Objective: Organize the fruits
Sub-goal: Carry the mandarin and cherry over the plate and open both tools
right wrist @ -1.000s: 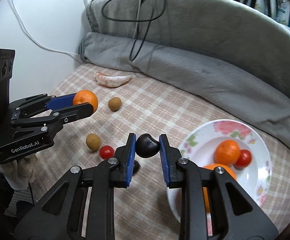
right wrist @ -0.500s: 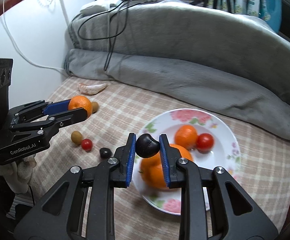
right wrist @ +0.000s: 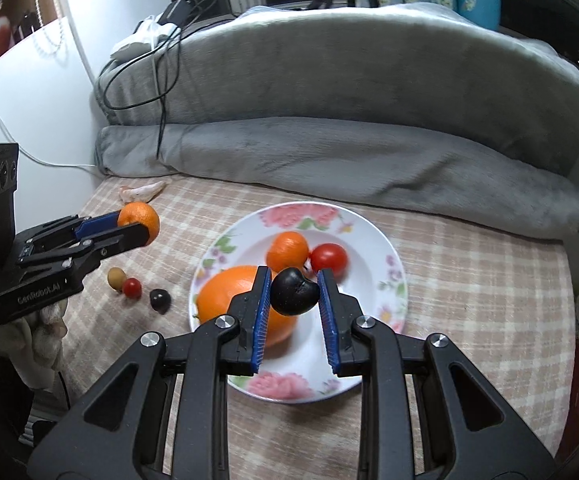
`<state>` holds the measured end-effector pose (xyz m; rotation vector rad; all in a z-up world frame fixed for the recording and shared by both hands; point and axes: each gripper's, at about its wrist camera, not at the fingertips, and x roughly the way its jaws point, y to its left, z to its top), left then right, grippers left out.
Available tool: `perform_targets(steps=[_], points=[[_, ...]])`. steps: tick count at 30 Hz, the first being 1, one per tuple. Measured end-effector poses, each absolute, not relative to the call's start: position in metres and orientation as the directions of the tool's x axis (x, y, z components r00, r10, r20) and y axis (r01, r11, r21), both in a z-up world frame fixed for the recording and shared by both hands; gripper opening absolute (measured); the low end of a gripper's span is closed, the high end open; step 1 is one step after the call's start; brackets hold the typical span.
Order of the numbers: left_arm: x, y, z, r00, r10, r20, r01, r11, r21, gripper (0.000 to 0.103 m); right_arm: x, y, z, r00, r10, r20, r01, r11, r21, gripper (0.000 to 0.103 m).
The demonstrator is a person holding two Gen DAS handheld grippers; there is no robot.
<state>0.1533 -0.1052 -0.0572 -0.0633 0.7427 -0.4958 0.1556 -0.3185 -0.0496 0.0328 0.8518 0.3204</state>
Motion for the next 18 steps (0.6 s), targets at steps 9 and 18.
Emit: perform_targets(steps=[9, 18], points=[[0.167, -0.130, -0.057, 0.606, -0.472, -0.641, 0.447, 0.868, -0.217, 0.035, 0.150, -0.335, -0.061, 0.601, 0.292, -0.744, -0.241, 0.954, 0.179, 0.025], [0.177, -0.147, -0.058, 0.587, -0.479, -0.653, 0.464, 0.860, -0.213, 0.035, 0.148, -0.343, -0.070, 0.587, 0.310, -0.748, -0.240, 0.949, 0.205, 0.025]])
